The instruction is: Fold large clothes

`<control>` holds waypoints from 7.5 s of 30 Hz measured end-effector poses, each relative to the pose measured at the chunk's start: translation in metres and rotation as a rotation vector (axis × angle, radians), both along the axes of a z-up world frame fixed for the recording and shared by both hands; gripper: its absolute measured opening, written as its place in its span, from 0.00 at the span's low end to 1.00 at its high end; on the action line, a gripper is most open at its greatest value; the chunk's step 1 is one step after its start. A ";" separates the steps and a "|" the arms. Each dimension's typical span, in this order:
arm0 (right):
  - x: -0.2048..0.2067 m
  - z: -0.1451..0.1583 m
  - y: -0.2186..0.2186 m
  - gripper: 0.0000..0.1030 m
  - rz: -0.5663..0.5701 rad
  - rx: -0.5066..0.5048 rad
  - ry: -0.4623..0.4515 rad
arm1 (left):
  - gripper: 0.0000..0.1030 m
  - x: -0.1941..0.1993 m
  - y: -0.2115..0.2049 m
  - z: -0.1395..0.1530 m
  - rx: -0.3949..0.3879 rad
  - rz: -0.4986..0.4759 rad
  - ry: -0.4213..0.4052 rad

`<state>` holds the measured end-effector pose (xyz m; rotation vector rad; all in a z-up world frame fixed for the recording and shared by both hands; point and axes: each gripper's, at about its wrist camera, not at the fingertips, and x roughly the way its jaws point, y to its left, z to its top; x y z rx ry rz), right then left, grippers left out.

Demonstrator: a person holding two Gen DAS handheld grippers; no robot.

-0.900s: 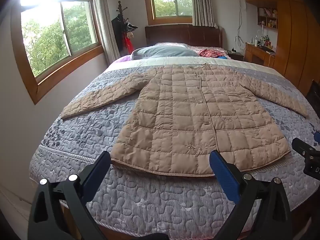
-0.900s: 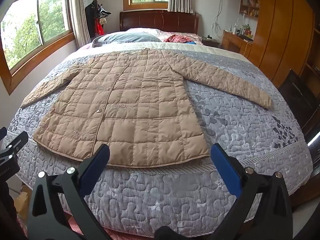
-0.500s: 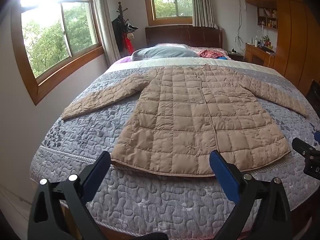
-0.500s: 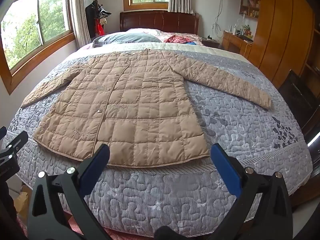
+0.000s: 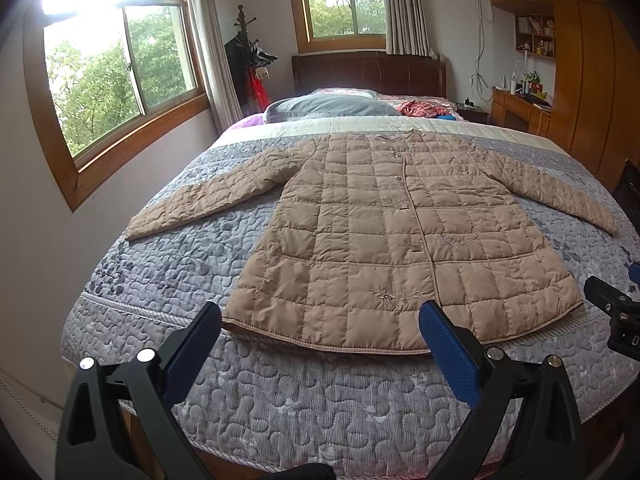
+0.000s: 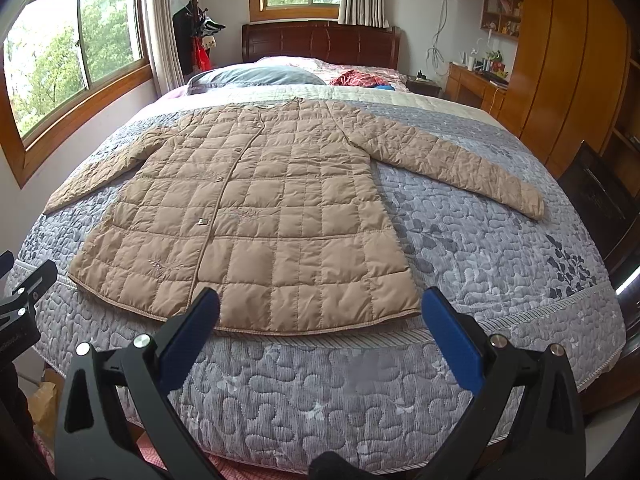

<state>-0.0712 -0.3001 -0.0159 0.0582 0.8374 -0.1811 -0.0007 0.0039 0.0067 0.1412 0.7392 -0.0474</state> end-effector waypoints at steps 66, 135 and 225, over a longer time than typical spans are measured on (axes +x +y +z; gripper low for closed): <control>0.008 -0.009 0.002 0.97 0.004 0.023 0.003 | 0.96 0.010 -0.002 -0.014 0.030 0.004 0.014; 0.287 -0.010 -0.299 0.06 -0.020 0.444 0.033 | 0.64 0.381 -0.183 -0.095 -0.207 -0.279 0.372; 0.469 -0.125 -0.211 0.28 0.059 0.447 0.295 | 0.40 0.468 -0.125 -0.137 -0.183 -0.081 0.347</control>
